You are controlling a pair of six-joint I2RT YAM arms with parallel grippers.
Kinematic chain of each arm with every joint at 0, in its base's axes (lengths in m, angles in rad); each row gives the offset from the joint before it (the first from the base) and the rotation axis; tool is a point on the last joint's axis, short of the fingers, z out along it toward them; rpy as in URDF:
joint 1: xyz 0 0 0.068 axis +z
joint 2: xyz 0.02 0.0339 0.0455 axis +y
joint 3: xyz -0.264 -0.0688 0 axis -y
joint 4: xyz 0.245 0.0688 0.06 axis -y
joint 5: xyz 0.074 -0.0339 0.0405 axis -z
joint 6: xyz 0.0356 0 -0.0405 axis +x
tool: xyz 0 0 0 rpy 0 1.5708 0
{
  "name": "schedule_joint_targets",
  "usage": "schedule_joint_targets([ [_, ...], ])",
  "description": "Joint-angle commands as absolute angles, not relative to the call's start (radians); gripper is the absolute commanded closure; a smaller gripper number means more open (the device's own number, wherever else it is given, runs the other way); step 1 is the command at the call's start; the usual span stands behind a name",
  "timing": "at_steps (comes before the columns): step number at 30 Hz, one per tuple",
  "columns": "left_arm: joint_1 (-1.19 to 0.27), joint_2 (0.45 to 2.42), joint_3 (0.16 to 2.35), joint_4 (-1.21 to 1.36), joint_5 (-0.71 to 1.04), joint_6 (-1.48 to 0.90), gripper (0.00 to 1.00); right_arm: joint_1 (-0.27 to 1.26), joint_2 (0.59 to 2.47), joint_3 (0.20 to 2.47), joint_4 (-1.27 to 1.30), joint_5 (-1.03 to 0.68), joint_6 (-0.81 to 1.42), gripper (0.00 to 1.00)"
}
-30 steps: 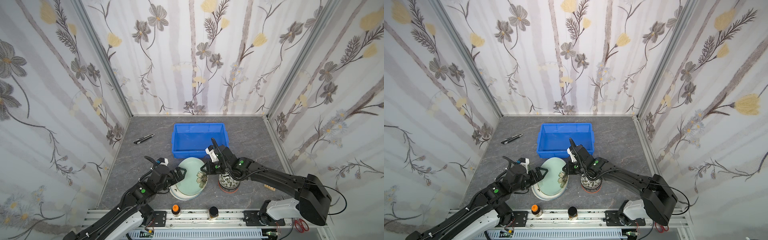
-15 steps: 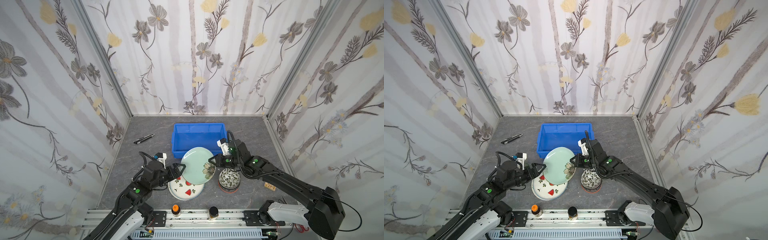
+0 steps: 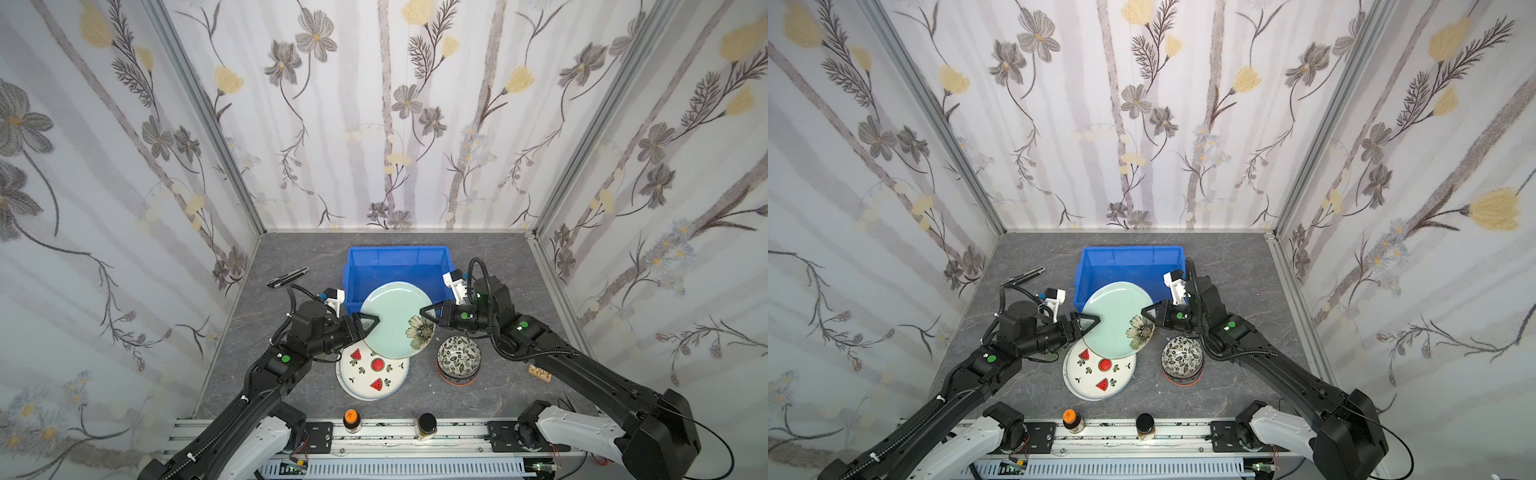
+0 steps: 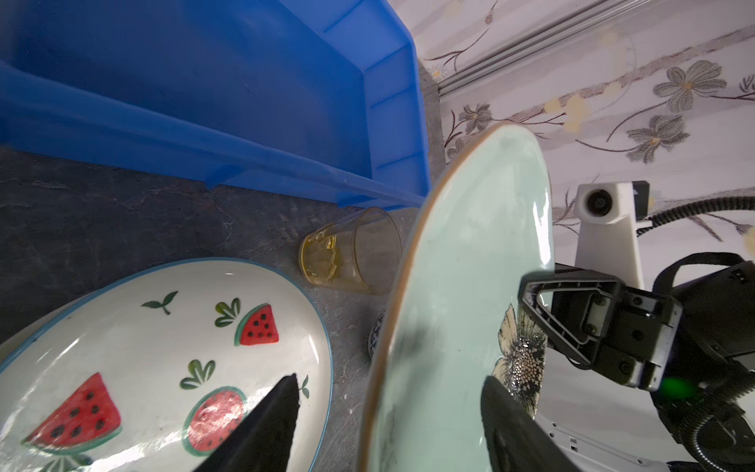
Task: Place the mixed dishes into the plastic bin
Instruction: 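Lift the pale green plate upright with both grippers toward the blue bin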
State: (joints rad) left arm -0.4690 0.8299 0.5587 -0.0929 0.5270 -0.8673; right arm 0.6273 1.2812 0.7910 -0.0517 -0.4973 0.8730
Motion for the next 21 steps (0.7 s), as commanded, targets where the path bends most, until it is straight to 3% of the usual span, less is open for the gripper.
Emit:
schedule_joint_targets([
  [1,-0.461,0.861,0.584,-0.019,0.589,-0.857,0.33,0.617,1.272,0.782,0.115,-0.543,0.921,1.0],
  [8,-0.453,0.912,0.615,0.007,0.628,-0.858,0.48,0.588,1.266,0.762,0.149,-0.54,0.937,1.0],
  [21,-0.452,0.946,0.612,0.059,0.647,-0.888,0.65,0.545,1.295,0.723,0.217,-0.577,0.953,1.0],
])
